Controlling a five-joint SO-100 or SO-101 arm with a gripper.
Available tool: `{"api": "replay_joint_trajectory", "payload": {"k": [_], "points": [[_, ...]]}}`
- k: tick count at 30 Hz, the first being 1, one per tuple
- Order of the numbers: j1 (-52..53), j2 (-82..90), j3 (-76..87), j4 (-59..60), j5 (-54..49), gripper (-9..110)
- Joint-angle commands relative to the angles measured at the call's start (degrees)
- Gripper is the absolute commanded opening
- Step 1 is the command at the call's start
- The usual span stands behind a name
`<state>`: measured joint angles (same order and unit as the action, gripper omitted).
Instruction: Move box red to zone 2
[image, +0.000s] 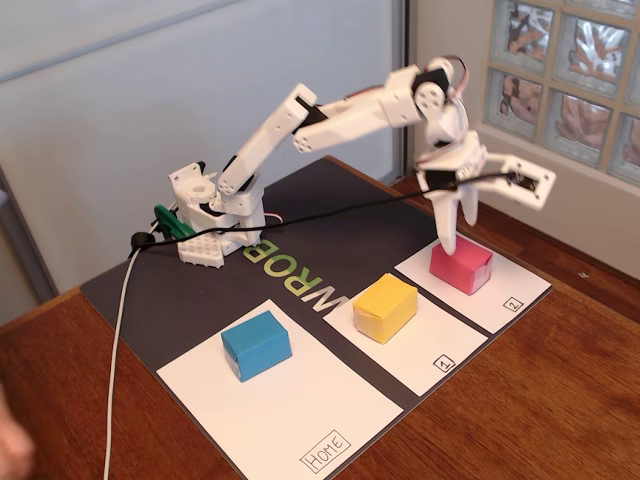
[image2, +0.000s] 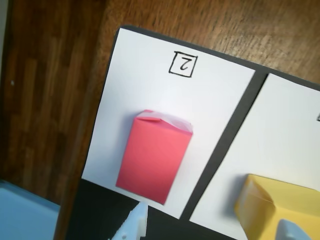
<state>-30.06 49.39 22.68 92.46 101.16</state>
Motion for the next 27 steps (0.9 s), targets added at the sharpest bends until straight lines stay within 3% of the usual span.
{"api": "replay_joint_trajectory", "payload": {"k": [1, 13, 27], "points": [[2.55, 8.61, -2.99, 3.78, -3.87, 27], [15.38, 25.05, -2.11, 18.28, -19.34, 0], [29.00, 51.94, 25.22, 18.19, -34.01, 0]]}}
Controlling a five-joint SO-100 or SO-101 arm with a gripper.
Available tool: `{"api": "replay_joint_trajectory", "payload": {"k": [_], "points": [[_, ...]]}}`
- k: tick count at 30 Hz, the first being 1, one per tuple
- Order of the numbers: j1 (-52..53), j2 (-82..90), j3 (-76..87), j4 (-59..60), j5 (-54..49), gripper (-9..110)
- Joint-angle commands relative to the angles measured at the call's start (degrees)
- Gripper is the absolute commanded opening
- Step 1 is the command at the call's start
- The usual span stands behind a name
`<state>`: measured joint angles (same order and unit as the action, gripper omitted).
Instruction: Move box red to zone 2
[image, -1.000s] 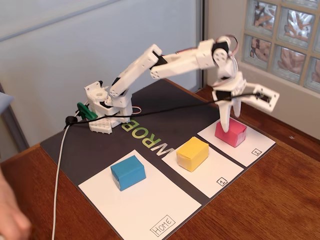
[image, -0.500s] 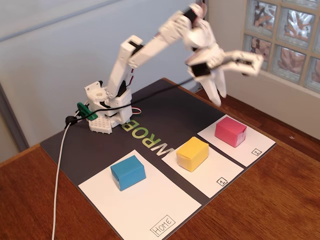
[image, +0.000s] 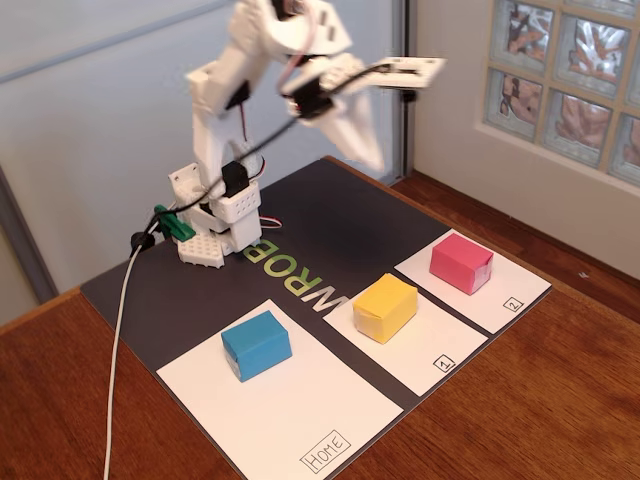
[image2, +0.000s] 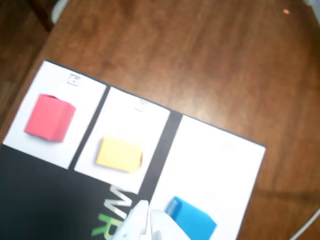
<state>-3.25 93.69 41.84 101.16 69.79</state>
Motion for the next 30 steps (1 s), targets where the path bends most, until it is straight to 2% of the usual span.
{"api": "replay_joint_trajectory", "payload": {"k": [1, 12, 30], "points": [[3.08, 9.67, 8.61, 9.40, -3.43, 0], [11.78, 32.61, 40.25, 3.25, -10.55, 0], [13.62, 54.40, 67.24, 2.02, -13.36, 0]]}}
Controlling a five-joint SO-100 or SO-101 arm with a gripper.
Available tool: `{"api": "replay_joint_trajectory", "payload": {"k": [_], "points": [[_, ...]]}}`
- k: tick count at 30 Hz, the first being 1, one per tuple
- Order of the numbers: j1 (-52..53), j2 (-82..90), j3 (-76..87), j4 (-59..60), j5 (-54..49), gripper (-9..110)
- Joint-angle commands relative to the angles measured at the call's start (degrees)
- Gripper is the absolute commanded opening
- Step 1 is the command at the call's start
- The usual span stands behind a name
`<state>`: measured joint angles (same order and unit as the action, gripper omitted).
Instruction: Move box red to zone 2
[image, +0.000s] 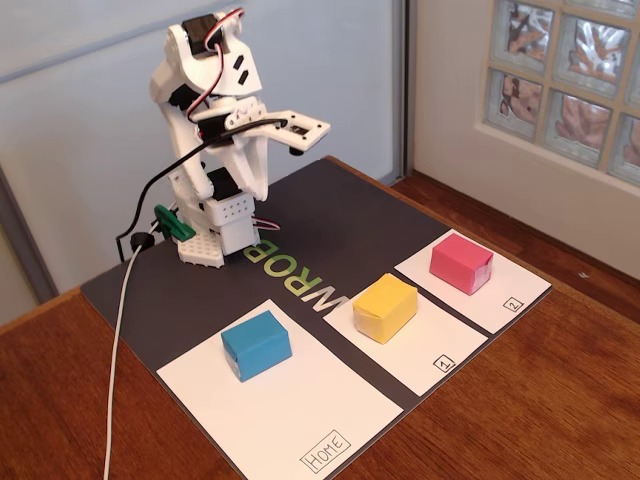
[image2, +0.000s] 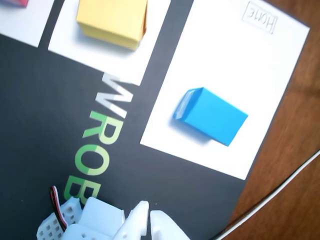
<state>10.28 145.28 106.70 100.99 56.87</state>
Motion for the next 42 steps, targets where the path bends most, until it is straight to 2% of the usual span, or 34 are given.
{"api": "replay_joint_trajectory", "payload": {"k": [1, 19, 28, 37, 42], "points": [[0.09, 3.96, 3.52, 2.20, -0.53, 0], [-1.67, 11.87, 11.25, 4.57, 1.41, 0], [-2.81, 17.31, 18.54, 3.25, 16.44, 0], [-6.86, 26.28, 31.03, -5.10, 31.46, 0], [-8.17, 28.48, 36.65, -8.35, 35.07, 0]]}}
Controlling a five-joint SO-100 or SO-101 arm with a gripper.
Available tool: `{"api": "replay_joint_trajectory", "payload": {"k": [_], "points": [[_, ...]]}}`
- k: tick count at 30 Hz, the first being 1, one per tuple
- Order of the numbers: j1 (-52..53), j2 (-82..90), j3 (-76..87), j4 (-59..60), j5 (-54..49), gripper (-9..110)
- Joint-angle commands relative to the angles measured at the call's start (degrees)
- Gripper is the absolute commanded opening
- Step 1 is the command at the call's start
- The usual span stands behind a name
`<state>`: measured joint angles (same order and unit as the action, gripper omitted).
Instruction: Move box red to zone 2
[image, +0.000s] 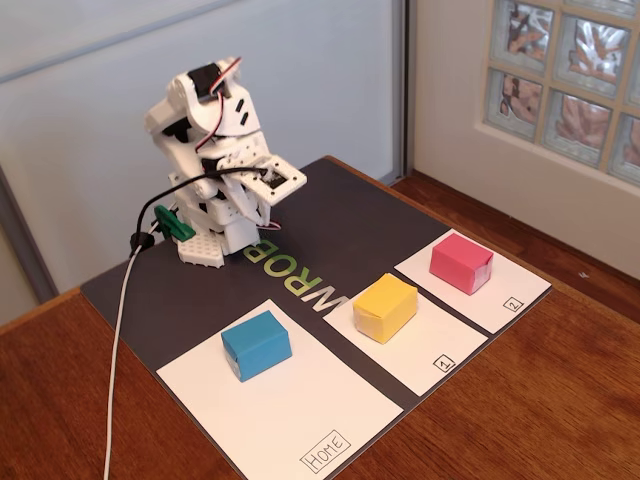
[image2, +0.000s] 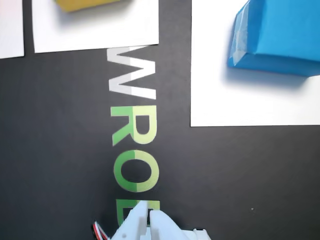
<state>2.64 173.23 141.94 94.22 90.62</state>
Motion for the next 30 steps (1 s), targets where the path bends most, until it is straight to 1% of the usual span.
{"api": "replay_joint_trajectory", "payload": {"k": [1, 10, 17, 19, 20, 23, 30], "points": [[-0.53, 0.53, 2.11, -2.02, 1.32, 0], [-1.23, 3.69, 9.58, -5.36, 1.23, 0], [-2.02, 18.02, 19.34, -3.96, 1.93, 7], [-2.02, 18.11, 19.69, -3.43, 1.67, 7], [-2.02, 18.11, 19.78, -3.43, 1.49, 6], [-1.58, 18.11, 19.78, -3.43, 0.18, 0], [-2.55, 18.11, 20.48, -5.01, -0.70, 0]]}}
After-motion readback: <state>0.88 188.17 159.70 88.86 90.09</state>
